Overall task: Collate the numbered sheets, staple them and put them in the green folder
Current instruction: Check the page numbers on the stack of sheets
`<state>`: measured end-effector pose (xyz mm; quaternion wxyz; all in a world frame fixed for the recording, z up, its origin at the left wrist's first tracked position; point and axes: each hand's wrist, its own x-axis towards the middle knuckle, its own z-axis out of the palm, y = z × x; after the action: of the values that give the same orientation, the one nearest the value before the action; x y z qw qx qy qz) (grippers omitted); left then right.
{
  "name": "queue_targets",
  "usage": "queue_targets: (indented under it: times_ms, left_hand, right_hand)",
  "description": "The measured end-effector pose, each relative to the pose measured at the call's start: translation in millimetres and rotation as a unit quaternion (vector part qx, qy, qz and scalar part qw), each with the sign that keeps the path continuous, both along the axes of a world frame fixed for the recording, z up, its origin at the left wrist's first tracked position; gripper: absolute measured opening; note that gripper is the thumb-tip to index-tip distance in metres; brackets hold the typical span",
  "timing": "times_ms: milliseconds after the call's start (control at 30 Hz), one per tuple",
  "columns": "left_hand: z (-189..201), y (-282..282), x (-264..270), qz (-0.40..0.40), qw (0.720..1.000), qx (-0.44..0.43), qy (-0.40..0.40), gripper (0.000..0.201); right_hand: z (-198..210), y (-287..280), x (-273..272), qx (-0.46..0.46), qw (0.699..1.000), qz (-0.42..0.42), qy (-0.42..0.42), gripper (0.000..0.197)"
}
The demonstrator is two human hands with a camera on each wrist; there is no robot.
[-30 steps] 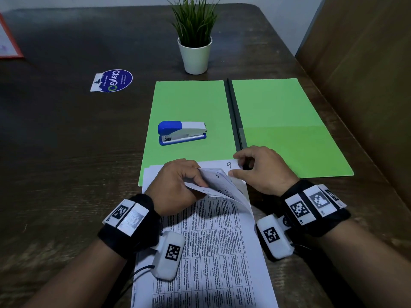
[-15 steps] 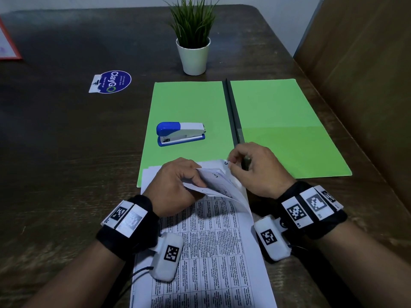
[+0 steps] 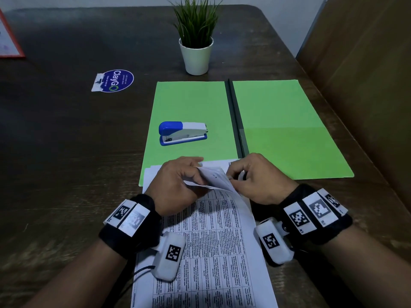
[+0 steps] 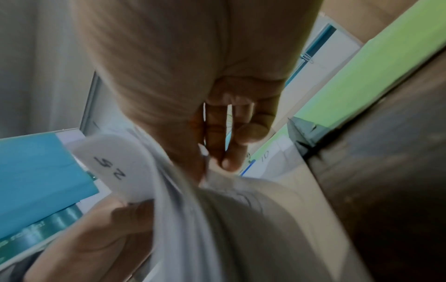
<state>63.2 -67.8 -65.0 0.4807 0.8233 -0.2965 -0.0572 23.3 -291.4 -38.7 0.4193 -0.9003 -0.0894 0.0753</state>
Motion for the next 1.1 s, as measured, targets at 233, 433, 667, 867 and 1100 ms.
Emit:
queue_targets:
  times_ms: [233, 433, 667, 867, 1100]
  left_hand:
    - [0, 1, 0, 0.001, 1.000, 0.004, -0.004, 0.012]
    - [2, -1, 0, -0.015, 1.000, -0.001, -0.009, 0.012]
    - [0, -2, 2, -0.025, 0.999, -0.015, -0.012, 0.006]
    - [0, -2, 1, -0.019, 1.000, -0.017, 0.016, 0.005]
    - [2, -3, -3, -0.015, 1.000, -0.004, 0.015, 0.010]
  right_hand:
    - [1, -18, 8, 0.064, 0.988, -0.134, 0.043, 0.043]
    - [-10, -32, 14, -0.041, 0.984, -0.151, 0.085, 0.016]
    - [-13, -23, 15, -0.069, 0.984, -0.143, 0.076, 0.033]
    - [-8, -14, 9, 0.011, 0.994, -0.103, 0.033, 0.018]
    - [5, -8, -1, -0.049, 0.995, 0.047, 0.070, 0.020]
